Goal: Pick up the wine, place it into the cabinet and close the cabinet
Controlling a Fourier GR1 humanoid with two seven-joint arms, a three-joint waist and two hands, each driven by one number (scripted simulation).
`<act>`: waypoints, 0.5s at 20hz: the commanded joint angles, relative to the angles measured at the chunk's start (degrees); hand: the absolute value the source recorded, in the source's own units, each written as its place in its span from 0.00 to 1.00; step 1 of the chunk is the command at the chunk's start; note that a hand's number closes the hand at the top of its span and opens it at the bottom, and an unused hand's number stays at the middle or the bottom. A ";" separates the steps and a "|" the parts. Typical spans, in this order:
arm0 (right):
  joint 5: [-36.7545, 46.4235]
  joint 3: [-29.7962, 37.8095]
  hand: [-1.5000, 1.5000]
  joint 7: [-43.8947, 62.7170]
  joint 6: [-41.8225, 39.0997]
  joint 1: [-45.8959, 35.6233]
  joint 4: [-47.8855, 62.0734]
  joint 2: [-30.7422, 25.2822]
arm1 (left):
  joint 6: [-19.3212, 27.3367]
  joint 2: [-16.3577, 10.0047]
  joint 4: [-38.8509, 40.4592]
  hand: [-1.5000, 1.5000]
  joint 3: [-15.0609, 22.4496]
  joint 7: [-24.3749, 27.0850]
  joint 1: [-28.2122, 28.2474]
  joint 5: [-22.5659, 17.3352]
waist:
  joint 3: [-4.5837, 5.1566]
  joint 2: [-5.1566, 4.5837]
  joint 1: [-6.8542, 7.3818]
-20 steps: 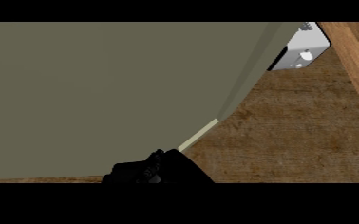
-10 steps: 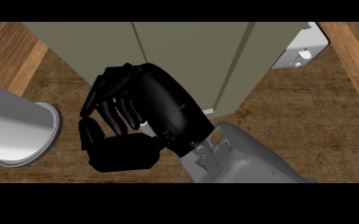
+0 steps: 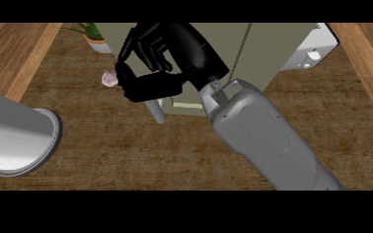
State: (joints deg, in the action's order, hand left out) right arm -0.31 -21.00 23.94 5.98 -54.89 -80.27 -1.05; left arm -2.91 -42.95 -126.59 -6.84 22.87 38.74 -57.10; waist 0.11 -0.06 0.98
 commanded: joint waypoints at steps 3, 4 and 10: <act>0.71 4.87 1.00 -7.04 -2.08 -1.73 10.24 -0.61 | 4.36 3.78 -1.55 0.00 6.75 -2.89 -4.27 5.66 | -0.11 -0.21 -0.30; -1.46 7.66 1.00 -7.55 -4.85 -3.82 11.44 -3.23 | 5.31 2.99 1.77 0.00 7.45 -3.57 -8.16 5.52 | -0.09 -0.55 -0.91; 0.17 9.45 1.00 -13.29 -5.85 -4.25 16.26 -6.94 | 6.80 5.34 2.74 0.00 9.44 -3.51 -11.40 6.74 | -0.07 -0.89 -0.37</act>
State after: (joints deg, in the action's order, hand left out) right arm -2.23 -18.39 13.46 -0.76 -56.94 -72.42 -1.38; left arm 2.65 -39.18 -124.93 1.08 19.31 29.87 -51.28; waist 0.62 1.04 1.13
